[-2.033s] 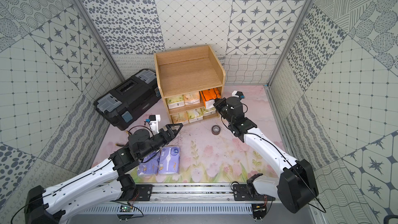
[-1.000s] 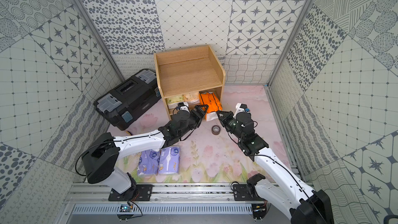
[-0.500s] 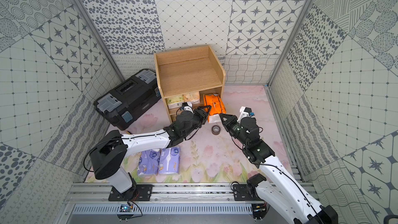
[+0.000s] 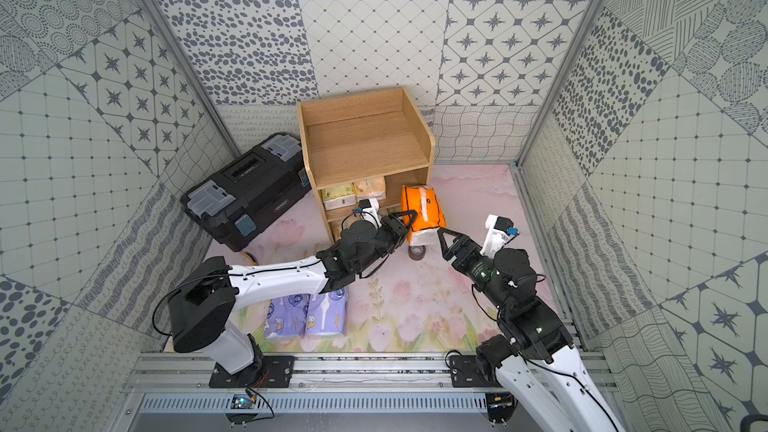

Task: Remove the tissue boxes from the shelf
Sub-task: Pick up a box of tissues from the shelf.

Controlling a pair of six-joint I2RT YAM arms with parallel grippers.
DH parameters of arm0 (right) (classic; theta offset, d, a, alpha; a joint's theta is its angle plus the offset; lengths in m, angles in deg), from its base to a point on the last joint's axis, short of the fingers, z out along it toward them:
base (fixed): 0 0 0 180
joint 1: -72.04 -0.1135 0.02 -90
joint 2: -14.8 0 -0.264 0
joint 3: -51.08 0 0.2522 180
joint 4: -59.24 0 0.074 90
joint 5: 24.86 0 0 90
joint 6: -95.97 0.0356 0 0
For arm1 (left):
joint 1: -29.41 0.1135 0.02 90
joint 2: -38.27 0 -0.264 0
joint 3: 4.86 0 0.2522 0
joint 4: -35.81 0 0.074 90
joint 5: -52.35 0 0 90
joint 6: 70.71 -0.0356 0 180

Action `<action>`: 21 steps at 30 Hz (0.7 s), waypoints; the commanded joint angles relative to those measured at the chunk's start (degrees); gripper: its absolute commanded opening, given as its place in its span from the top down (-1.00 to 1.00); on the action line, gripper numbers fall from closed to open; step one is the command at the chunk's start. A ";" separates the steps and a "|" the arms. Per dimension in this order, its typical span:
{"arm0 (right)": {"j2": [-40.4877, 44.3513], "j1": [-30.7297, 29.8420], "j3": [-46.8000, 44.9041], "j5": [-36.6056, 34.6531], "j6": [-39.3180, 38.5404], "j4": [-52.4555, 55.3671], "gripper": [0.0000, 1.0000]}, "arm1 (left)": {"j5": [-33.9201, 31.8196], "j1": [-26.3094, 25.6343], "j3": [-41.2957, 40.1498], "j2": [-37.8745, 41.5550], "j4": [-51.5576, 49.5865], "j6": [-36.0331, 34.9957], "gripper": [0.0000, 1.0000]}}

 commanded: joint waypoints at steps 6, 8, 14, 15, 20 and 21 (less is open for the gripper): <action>1.46 0.20 -1.80 4.05 -3.85 2.71 -0.84 | 2.76 -3.94 -8.47 7.44 7.74 -6.47 0.24; 1.73 0.30 -2.19 6.20 -4.11 2.66 -0.91 | 3.04 -4.66 -10.85 9.07 8.96 -6.58 0.24; 1.93 1.03 -5.49 13.05 -1.56 -0.87 -0.94 | 5.28 -5.61 -17.83 12.91 14.24 -5.15 0.25; 1.95 1.25 -6.42 14.53 -0.59 -2.40 -0.94 | 5.55 -5.71 -19.06 13.56 15.07 -4.61 0.25; 2.04 1.67 -11.45 19.02 4.71 -11.02 -0.82 | 6.37 -6.33 -23.59 15.95 19.78 -3.46 0.26; 2.05 1.63 -13.04 20.12 5.99 -13.71 -0.77 | 6.33 -6.67 -24.09 16.37 20.32 -3.57 0.26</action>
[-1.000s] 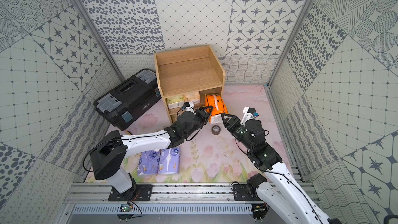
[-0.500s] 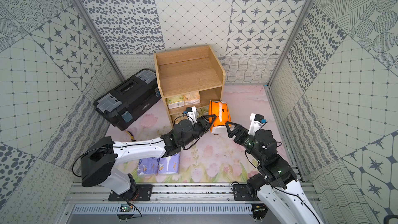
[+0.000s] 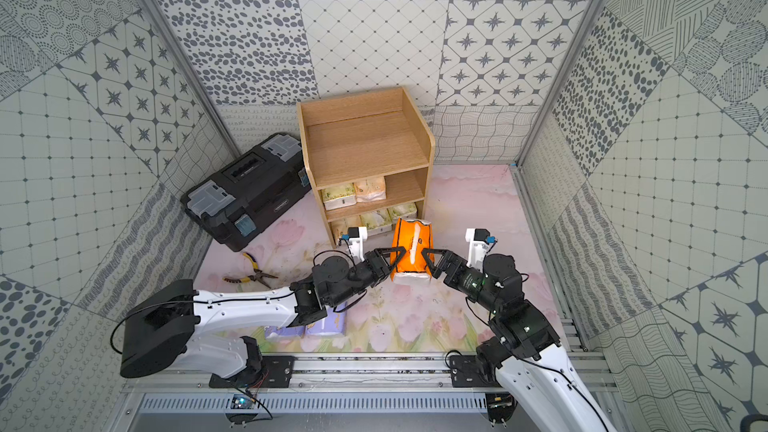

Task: Remove the tissue boxes from the shelf
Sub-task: Pick up a box of tissues from the shelf, then place the box of tissues at the center of the board.

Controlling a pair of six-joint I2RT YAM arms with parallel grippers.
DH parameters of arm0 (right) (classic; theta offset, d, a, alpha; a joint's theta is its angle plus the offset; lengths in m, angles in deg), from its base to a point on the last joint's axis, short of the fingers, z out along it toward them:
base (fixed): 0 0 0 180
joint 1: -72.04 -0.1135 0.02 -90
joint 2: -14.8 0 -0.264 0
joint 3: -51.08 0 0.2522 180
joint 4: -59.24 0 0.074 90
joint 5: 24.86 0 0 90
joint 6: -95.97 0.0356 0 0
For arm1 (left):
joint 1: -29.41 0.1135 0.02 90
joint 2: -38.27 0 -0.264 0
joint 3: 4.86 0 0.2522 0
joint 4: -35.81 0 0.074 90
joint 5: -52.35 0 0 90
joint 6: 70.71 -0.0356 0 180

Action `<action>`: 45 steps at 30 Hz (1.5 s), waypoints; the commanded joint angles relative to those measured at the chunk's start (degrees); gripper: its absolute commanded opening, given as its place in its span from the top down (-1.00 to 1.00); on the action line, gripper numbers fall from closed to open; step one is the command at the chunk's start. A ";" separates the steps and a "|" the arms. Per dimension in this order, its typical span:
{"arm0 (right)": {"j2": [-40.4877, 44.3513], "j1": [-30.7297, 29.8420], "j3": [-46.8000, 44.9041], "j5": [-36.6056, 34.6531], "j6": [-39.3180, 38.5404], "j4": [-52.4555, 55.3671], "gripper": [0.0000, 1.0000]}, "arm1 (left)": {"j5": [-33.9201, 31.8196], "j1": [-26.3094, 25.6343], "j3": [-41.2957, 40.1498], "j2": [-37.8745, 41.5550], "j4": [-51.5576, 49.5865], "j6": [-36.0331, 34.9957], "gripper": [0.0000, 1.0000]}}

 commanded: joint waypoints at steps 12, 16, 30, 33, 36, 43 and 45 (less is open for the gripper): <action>-3.21 0.25 -8.95 12.48 10.86 -28.92 -0.10 | 2.97 -2.92 -3.31 2.46 13.39 0.91 0.08; -3.26 0.33 -8.75 12.41 10.83 -27.90 0.29 | 1.12 -3.63 -3.59 4.72 8.90 -1.01 -0.44; -4.26 -0.61 -7.33 12.18 0.36 -12.81 0.61 | -19.13 -4.07 -6.41 29.80 -40.14 -2.32 -0.91; -5.99 -3.86 -8.62 9.20 0.04 -12.67 0.65 | -22.85 -4.03 -6.66 35.51 -50.45 -1.03 -0.91; -8.73 -10.70 -9.76 1.95 0.47 -14.90 0.65 | -26.01 -4.09 -7.11 40.58 -58.58 1.43 -0.90; -22.05 -27.51 -9.96 -16.44 2.65 -25.21 0.54 | -29.06 -4.03 -10.41 49.05 -64.68 4.78 -0.89; -26.24 -31.04 -8.72 -20.66 3.03 -26.93 0.52 | -29.54 -3.97 -10.18 50.05 -66.13 4.70 -0.89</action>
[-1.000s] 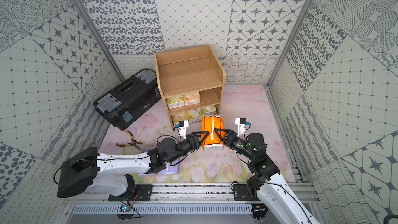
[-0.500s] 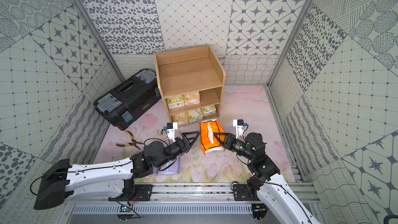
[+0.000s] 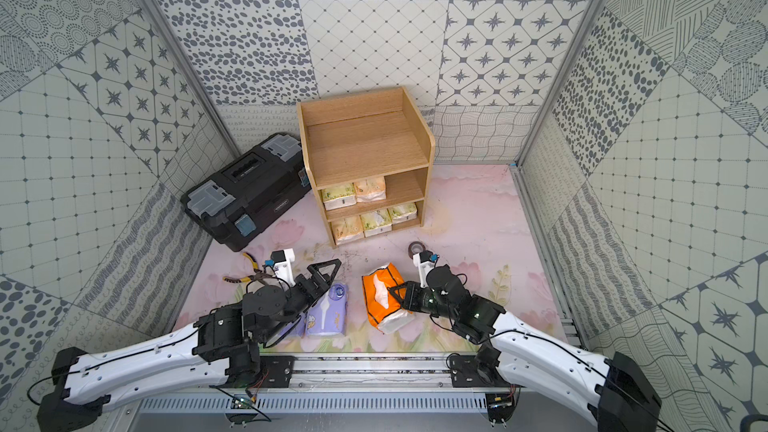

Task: Remove the tissue boxes from the shelf
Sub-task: Place the box of tissues at the center of the board.

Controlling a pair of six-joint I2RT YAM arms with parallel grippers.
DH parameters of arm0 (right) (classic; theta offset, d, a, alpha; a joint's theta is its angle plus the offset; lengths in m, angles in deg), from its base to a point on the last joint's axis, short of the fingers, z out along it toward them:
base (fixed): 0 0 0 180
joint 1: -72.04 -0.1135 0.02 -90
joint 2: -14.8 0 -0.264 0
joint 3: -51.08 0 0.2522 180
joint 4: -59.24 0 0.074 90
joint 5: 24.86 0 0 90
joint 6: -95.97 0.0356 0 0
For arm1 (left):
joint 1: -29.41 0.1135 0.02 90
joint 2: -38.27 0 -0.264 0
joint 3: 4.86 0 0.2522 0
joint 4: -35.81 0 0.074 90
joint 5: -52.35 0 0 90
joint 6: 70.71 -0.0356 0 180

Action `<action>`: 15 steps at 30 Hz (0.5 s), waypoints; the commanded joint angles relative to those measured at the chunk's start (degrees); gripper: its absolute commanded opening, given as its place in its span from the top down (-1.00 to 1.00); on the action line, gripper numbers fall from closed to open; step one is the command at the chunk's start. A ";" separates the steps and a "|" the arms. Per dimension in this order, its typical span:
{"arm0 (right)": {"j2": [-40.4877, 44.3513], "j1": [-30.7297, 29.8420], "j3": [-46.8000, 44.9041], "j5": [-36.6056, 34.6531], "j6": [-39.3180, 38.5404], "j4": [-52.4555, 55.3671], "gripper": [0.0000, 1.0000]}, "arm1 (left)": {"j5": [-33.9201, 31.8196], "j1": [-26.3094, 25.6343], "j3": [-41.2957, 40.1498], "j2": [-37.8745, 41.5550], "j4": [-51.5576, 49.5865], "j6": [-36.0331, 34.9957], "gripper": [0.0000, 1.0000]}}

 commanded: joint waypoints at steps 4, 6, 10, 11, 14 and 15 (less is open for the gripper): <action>-11.18 -7.31 2.30 -16.48 3.94 -13.57 0.48 | -6.94 -0.05 -0.25 4.19 -15.62 2.65 -0.88; -14.78 -8.90 2.83 -18.62 5.33 -15.68 0.46 | -6.90 -0.05 -0.39 4.79 -16.03 2.96 -0.88; -19.97 -11.61 4.69 -21.72 7.07 -18.31 0.23 | -7.06 -0.01 -1.04 5.82 -16.43 3.30 -0.89; -20.85 -12.06 5.19 -21.87 7.12 -18.38 0.04 | -7.08 -0.21 -1.17 5.92 -16.42 3.37 -0.88; -22.26 -12.79 6.63 -22.61 6.89 -15.53 -0.44 | -7.07 -0.05 -1.36 6.49 -16.42 3.28 -0.88; -21.86 -12.70 6.89 -23.64 6.80 -13.34 -0.52 | -7.05 -0.06 -1.30 6.55 -16.33 3.17 -0.88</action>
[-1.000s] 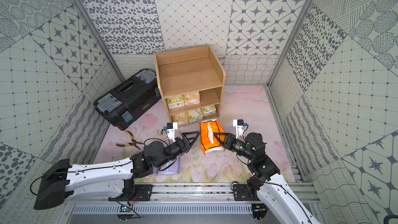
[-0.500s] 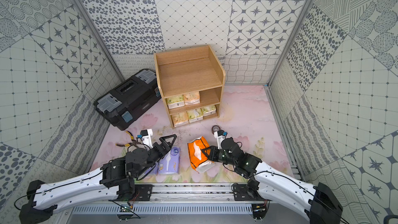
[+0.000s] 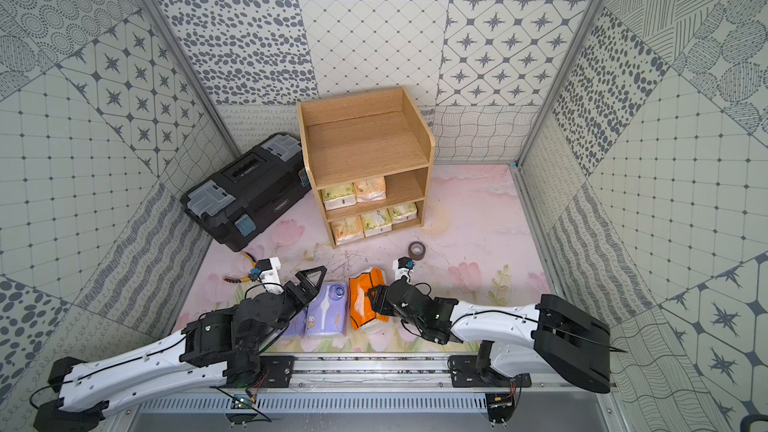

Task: Remove the tissue boxes from the shelf
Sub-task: Place the box of tissues at the center of the board, then move the box of tissues to the center of the board.

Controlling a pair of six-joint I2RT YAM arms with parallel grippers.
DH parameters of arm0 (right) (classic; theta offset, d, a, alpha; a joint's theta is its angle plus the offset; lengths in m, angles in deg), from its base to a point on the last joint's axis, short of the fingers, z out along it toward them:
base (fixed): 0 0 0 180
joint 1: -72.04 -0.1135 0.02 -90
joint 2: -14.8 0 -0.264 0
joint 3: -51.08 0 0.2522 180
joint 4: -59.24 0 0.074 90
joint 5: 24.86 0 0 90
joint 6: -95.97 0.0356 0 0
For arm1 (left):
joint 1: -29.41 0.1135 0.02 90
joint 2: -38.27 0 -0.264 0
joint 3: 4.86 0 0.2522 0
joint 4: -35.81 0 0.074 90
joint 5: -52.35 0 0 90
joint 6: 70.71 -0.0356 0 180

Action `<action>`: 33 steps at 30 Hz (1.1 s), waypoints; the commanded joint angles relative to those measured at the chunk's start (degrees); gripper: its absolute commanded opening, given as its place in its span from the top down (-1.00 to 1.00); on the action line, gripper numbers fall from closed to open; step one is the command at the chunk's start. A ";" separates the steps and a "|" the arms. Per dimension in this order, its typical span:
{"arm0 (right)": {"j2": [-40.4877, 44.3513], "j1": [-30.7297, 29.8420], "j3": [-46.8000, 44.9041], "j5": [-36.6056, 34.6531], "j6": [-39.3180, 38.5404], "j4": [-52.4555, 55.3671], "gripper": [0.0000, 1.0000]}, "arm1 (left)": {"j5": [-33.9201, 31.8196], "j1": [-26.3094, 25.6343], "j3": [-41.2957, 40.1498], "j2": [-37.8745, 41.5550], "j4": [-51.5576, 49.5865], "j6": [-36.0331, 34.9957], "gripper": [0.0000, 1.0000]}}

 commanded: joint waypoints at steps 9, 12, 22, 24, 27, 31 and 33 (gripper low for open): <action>9.98 8.37 2.39 2.12 -11.29 16.36 -0.61 | -1.74 -0.03 -0.13 -0.36 -1.82 -0.58 -0.88; 10.01 11.68 1.34 10.25 -11.51 15.26 -0.58 | -1.59 0.00 -0.41 -1.30 -0.30 -0.36 -0.88; 3.20 12.99 0.56 25.62 -8.91 2.12 -0.29 | 0.06 -0.05 -0.33 -4.88 4.92 -1.46 -0.89; 0.77 12.40 0.98 27.13 -8.14 -0.13 -0.20 | 0.15 -0.02 -0.43 -5.25 5.24 -1.39 -0.89; -2.33 11.06 0.85 28.39 -5.55 -5.18 -0.16 | 0.31 -0.05 -0.56 -5.44 5.60 -1.21 -0.89; -5.79 9.39 1.92 28.78 -3.08 -9.34 -0.17 | 0.34 -0.05 -0.59 -5.48 5.55 -1.15 -0.89; -6.86 8.85 2.63 28.31 -2.37 -9.91 -0.18 | 0.28 -0.05 -0.55 -5.35 5.48 -1.24 -0.89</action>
